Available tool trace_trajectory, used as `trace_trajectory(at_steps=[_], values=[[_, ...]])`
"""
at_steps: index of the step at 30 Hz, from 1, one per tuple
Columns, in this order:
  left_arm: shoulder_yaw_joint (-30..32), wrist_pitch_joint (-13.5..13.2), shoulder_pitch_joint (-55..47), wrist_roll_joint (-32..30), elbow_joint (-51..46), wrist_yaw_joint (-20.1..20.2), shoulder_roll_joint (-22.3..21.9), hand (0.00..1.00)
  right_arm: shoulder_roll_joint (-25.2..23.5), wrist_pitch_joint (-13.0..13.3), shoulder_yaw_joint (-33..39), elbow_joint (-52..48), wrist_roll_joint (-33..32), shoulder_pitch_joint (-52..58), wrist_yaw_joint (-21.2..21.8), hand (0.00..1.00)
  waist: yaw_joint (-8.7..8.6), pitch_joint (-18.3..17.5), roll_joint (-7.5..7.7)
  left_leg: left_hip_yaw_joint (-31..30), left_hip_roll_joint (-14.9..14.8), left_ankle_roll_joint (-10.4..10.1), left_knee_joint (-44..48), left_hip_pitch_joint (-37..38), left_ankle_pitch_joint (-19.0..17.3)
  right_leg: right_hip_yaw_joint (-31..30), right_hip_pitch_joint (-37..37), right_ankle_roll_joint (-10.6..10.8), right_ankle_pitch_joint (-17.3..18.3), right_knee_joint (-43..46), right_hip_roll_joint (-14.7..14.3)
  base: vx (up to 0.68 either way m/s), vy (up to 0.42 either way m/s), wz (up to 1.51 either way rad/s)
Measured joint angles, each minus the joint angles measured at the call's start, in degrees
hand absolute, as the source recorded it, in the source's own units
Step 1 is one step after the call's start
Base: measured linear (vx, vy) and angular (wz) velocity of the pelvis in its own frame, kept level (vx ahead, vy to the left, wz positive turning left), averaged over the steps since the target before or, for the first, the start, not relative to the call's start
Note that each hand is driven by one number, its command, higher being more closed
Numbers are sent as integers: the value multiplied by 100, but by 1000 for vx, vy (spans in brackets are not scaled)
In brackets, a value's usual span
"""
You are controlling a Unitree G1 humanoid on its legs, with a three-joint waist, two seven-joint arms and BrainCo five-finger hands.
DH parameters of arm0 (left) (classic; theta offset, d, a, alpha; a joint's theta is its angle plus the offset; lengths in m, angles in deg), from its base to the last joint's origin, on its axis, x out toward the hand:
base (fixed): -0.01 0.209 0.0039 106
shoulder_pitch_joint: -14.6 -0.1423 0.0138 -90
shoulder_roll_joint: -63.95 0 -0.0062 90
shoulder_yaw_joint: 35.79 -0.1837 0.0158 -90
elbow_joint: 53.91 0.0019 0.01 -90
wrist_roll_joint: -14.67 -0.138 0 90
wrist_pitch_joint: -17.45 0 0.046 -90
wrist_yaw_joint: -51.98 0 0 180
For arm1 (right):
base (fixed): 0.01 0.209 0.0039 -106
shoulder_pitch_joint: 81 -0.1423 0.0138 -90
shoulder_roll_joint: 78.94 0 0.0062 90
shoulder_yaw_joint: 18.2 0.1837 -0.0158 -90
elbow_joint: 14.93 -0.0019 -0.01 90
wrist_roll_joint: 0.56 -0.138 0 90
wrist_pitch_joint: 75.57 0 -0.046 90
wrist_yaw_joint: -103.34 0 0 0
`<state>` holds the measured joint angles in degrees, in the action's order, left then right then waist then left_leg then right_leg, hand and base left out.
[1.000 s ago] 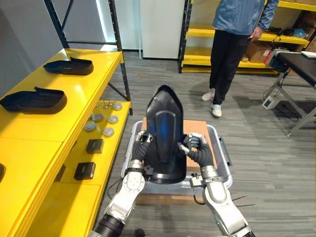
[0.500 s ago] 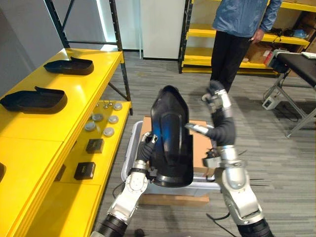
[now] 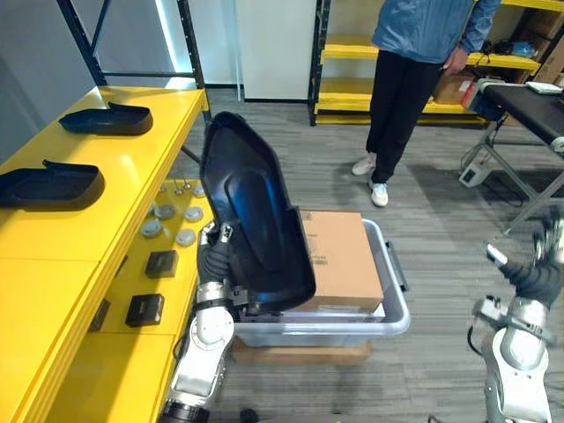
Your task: Walk over and take plastic housings, then place them on the shelf
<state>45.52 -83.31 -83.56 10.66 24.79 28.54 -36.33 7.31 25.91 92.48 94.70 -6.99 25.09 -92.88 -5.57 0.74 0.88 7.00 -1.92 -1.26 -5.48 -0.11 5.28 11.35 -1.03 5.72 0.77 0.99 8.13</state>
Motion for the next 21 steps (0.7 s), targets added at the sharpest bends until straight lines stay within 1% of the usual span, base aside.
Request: trace_trajectory(at_steps=[2, 4, 6, 7, 8, 9, 11, 13, 16, 19, 21], values=[[10, -53, -39, 22, 0, 75, -2, 100, -137, -100, -41, 632, -48, 17, 123, 0, -6, 16, -33, -58, 0, 0, 0, 4, 0, 37, -67, 1, 9, 0, 0, 10, -2, 13], [14, -106, -159, 113, 0, 120, 10, 100, -369, -182, -164, 1425, -165, 90, 335, 0, -4, 33, -58, -94, -2, -4, 0, 44, -2, 121, -98, -7, 35, 3, 0, 0, -7, 12], [24, -106, -225, 116, 12, 179, 12, 100, -490, -201, -214, 1956, -206, 73, 420, 0, 7, 52, -68, -125, -2, -17, -1, 73, -12, 147, -148, -11, 48, 1, 0, -8, -7, 11], [22, -106, -260, 118, 15, 222, 19, 100, -530, -256, -369, 2335, -204, 64, 477, 0, 6, 82, -49, -168, -1, -25, -2, 90, -17, 201, -188, -21, 74, 1, 1, -10, -8, 17], [23, -106, -302, 120, 15, 225, 25, 100, -587, -332, -492, 2591, -199, 48, 534, 0, 6, 81, -60, -205, -1, -25, -3, 90, -17, 239, -206, -44, 93, 1, 1, -22, -10, 17], [23, -106, -349, 123, 30, 226, 24, 100, -652, -356, -598, 2733, -194, 48, 557, 0, 9, 85, -56, -224, -3, -28, -4, 92, -19, 256, -218, -46, 98, 1, -1, -18, -6, 11], [23, -105, -427, 139, 79, 230, 26, 100, -769, -427, -640, 2742, -186, 38, 637, 0, 10, 86, -56, -241, -2, -29, -6, 101, -20, 276, -241, -48, 103, 0, -2, -17, -5, 6], [24, -106, -452, 184, 146, 246, 27, 100, -784, -433, -800, 2742, -116, 27, 635, 0, 22, 115, -36, -266, 2, -31, -7, 147, -21, 304, -301, -53, 123, 4, 1, -14, -4, 11], [13, -105, -455, 185, 253, 282, 39, 100, -830, -434, -929, 2741, 35, -5, 628, 0, 28, 155, 10, -457, 19, -34, -25, 192, -19, 496, -398, -51, 237, 104, 19, -18, -17, 35], [-6, -105, -448, 185, 259, 334, 19, 100, -846, -424, -1034, 2882, 56, -72, 626, 0, 134, 237, 58, -872, 50, -117, 2, 33, 53, 860, -455, -60, 429, 367, 43, -3, -45, 70], [-47, -108, -429, 196, 256, 331, 17, 100, -844, -424, -1041, 2960, 55, -73, 591, 0, 204, 322, 98, -1330, 120, -139, 5, -190, 213, 1356, -358, -51, 708, 774, 121, -19, -76, 127]])
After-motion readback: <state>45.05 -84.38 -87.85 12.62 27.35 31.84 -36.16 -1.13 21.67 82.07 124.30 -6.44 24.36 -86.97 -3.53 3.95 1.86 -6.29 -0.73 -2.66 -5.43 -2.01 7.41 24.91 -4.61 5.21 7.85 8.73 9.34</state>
